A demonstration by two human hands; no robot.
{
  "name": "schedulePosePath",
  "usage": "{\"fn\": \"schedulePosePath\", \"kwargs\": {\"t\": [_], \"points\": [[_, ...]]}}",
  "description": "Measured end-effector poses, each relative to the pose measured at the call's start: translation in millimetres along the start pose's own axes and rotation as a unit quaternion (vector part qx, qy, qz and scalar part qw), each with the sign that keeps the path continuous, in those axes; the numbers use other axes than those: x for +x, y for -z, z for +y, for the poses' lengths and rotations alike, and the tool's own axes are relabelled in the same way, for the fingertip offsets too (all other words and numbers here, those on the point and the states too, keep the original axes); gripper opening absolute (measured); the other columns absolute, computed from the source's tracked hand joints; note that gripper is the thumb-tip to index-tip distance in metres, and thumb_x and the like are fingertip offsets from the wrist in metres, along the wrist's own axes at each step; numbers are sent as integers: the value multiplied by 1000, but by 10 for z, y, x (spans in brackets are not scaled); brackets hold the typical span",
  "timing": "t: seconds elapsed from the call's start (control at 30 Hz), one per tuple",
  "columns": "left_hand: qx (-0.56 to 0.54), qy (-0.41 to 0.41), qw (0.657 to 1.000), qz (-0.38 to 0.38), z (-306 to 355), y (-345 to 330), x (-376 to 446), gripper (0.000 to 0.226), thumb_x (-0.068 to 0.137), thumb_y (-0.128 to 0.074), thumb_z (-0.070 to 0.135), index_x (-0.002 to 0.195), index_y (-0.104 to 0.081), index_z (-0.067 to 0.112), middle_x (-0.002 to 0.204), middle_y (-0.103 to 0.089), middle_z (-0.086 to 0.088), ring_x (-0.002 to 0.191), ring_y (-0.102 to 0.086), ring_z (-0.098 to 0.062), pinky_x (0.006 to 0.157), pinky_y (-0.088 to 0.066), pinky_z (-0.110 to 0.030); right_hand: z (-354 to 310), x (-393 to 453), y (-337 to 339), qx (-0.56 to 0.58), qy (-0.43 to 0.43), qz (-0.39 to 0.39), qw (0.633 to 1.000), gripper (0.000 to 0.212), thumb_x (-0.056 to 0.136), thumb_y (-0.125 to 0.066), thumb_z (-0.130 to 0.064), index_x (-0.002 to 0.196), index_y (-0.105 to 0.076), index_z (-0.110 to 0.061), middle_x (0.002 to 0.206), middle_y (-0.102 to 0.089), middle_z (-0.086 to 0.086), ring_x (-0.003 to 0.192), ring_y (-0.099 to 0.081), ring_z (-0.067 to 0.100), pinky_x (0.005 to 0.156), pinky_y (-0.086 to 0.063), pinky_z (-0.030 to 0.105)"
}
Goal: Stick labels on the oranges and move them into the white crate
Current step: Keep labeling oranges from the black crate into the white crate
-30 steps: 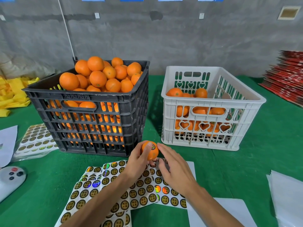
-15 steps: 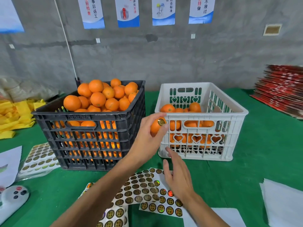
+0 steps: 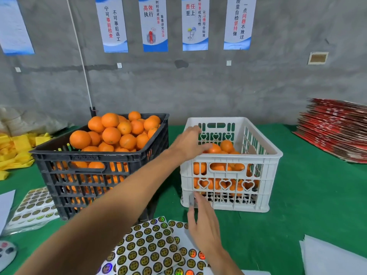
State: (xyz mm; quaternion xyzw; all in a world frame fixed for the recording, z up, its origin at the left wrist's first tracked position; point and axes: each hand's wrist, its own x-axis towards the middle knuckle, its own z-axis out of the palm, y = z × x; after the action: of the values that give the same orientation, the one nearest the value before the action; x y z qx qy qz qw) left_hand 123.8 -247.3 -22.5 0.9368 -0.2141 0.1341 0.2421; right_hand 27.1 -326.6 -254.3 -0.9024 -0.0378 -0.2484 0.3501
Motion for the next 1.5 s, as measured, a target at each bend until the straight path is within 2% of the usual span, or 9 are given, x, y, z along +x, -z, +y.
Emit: {"fn": "schedulePosePath", "kwargs": {"t": [0.23, 0.4, 0.5, 0.6, 0.8, 0.93, 1.17, 1.37, 1.5], "points": [[172, 91, 977, 86, -731, 749, 25, 30, 101, -56, 38, 116, -68, 15, 121, -69, -16, 116, -62, -38, 92, -53, -44, -28, 88, -36, -28, 61, 20, 998, 15, 103, -46, -24, 117, -48, -28, 100, -62, -7, 88, -58, 10, 87, -49, 26], [260, 281, 920, -89, -1416, 1060, -195, 35, 102, -59, 27, 130, -64, 6, 135, -63, -17, 126, -58, -37, 94, -48, -36, -8, 90, -88, -54, 43, 0, 998, 41, 105, -45, -33, 145, -48, -25, 136, -62, -4, 123, -58, 14, 106, -31, 19], [231, 300, 919, -110, -1499, 1086, -170, 36, 105, -56, 15, 137, -59, -2, 129, -61, -11, 127, -57, -35, 80, -42, -26, -13, 68, -77, -58, 30, -24, 998, 50, 107, -40, -39, 155, -40, -23, 152, -50, -7, 139, -46, 12, 112, -21, 19], [252, 310, 889, -222, -1504, 1055, -168, 37, 100, -67, 32, 129, -60, 10, 128, -60, -13, 113, -57, -29, 91, -46, -37, -36, 40, -44, -54, 30, -31, 998, 51, 106, -44, -35, 155, -39, -22, 155, -47, -6, 140, -45, 12, 113, -23, 19], [346, 260, 901, -23, -1848, 1047, 215, 58, 97, -66, 32, 148, -45, 16, 151, -40, -14, 139, -40, -35, 98, -52, -48, -35, 71, -56, -44, 25, -50, 997, 53, 106, -40, -40, 157, -33, -29, 158, -41, -11, 140, -43, 10, 113, -34, 21], [392, 314, 861, -84, -2132, 964, 332, 62, 97, -61, 30, 153, -36, 19, 161, -23, -15, 149, -21, -39, 102, -47, -51, 0, 72, -90, -65, 30, -54, 996, 52, 106, -38, -41, 156, -36, -26, 156, -44, -10, 141, -41, 8, 114, -22, 18], [466, 305, 828, -61, -2195, 944, 307, 48, 97, -61, 24, 142, -46, 19, 143, -45, -14, 136, -33, -34, 80, -29, -41, 23, 56, -135, -64, 35, -43, 996, 51, 106, -40, -41, 155, -38, -26, 153, -49, -8, 138, -46, 11, 113, -29, 24], [203, 210, 949, 115, -1644, 1135, 125, 61, 81, -78, 39, 133, -58, 15, 123, -65, -20, 120, -56, -39, 98, -47, -45, 2, 52, -103, -64, 37, -48, 996, 52, 106, -37, -41, 156, -36, -26, 155, -46, -8, 141, -42, 10, 116, -27, 24], [-67, 125, 958, 250, -1153, 1027, -244, 61, 77, -80, 48, 132, -67, 25, 121, -73, -5, 110, -66, -21, 88, -51, -30, -7, 44, -96, -60, 42, -39, 997, 51, 106, -38, -40, 155, -37, -25, 154, -48, -7, 140, -43, 10, 115, -26, 23]]}}
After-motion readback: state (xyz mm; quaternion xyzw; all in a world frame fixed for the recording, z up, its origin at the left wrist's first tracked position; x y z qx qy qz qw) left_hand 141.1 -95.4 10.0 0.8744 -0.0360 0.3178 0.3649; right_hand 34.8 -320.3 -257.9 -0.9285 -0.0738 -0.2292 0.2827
